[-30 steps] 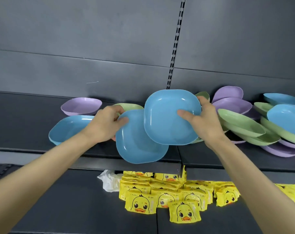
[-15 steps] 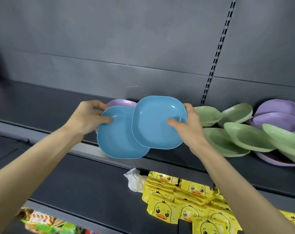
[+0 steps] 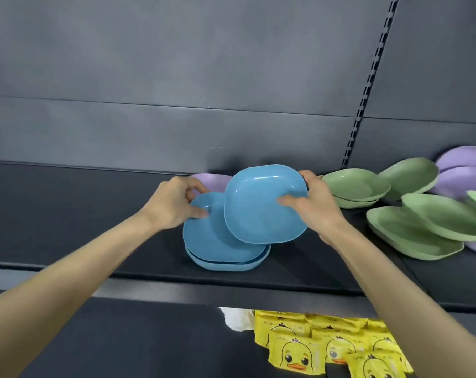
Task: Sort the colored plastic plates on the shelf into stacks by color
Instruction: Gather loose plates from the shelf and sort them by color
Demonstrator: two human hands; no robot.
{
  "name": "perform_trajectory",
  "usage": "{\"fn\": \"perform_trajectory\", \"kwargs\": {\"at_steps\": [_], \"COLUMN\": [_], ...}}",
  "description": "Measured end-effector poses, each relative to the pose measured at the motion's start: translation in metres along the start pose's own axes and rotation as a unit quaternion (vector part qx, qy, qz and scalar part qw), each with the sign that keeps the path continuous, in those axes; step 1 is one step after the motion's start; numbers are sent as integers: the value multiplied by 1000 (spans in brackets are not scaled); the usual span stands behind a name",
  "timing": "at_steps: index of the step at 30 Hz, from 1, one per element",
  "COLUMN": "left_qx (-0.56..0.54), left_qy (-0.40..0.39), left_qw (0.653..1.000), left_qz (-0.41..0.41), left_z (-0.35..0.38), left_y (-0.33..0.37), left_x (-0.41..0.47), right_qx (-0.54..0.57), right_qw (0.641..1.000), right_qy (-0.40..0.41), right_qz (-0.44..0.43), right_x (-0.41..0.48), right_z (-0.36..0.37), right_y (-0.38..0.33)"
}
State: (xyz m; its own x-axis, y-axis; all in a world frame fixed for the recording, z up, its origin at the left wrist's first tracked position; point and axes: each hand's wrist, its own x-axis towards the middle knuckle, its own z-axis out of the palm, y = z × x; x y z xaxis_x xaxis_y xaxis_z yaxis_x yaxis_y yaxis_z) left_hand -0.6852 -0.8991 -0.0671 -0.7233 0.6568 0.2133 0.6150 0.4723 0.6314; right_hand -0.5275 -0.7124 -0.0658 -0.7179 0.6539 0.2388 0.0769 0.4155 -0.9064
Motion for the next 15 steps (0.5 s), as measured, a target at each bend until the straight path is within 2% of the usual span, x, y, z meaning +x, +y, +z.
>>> {"fn": "perform_trajectory", "kwargs": {"at_steps": [4,6,9,12,13,15], "left_qx": [55,48,-73,-220,-237,-201], "left_qy": [-67,-92,-135,-147,-136,-89], "left_qw": [994,990,983,960,958,969], "left_qz": [67,97,102,87,83,114], "left_z": [10,9,-5,-8,-5,2], "left_y": [-8,-11,-13,-8,-6,-6], "left_x": [6,7,9,9,9,9], "right_qx": [-13,-7,6,26,28,14], "right_qw": [999,999,999,999,999,999], "right_qy": [27,35,29,7,-3,-32], "right_qz": [24,24,15,24,25,19], "right_x": [-3,-4,-4,-4,-5,-8], "right_z": [6,8,12,23,28,37], "right_y": [2,0,-6,-10,-12,-14]}}
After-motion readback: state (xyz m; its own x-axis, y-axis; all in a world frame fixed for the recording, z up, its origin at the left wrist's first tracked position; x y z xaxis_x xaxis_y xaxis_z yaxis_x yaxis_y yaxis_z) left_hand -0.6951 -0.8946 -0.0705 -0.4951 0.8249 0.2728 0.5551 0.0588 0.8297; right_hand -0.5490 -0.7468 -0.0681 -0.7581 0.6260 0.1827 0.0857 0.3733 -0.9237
